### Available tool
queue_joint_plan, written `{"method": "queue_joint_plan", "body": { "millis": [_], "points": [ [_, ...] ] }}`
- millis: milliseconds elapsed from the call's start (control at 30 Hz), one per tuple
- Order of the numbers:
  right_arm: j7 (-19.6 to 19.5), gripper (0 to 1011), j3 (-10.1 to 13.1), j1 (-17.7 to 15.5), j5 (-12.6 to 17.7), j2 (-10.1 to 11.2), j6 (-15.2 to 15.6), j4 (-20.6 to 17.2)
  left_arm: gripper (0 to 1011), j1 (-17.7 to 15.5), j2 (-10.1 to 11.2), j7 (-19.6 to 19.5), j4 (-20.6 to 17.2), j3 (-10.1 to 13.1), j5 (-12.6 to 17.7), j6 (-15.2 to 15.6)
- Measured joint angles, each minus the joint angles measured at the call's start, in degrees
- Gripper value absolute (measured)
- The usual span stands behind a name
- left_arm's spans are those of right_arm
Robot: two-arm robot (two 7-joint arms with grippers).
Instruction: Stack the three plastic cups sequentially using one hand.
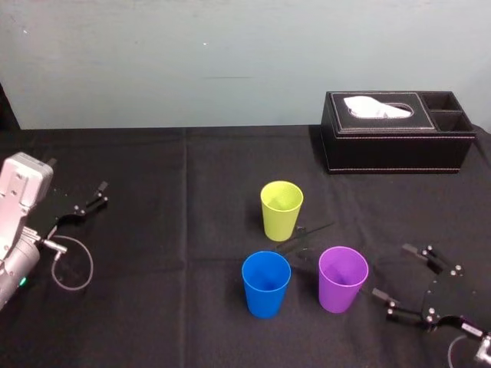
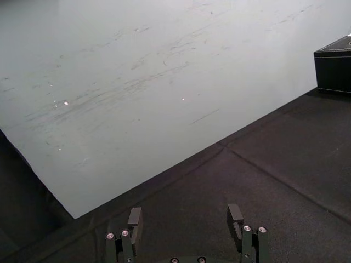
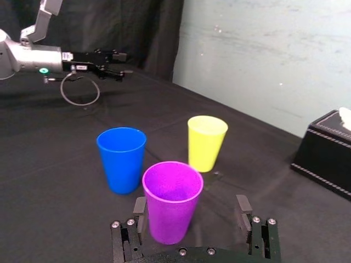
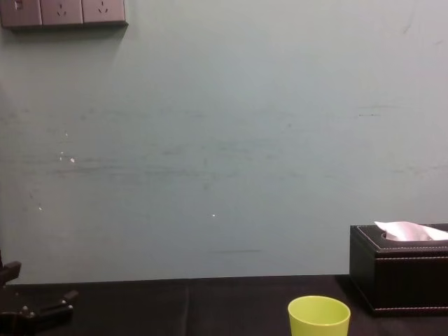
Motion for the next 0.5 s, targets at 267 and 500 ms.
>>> {"method": "queue_joint_plan", "body": {
  "millis": [267,500],
  "points": [
    [2.5,1003,-1.0,0.9,0.2,-1.4,1.7,1.3,1011,0.0,0.0,0.0,0.0,0.0,0.0,0.0],
    [4.8,1003,-1.9,2.3,1.0,-3.0,3.8,3.0,1011,0.0,0.0,0.0,0.0,0.0,0.0,0.0]
  ]
}}
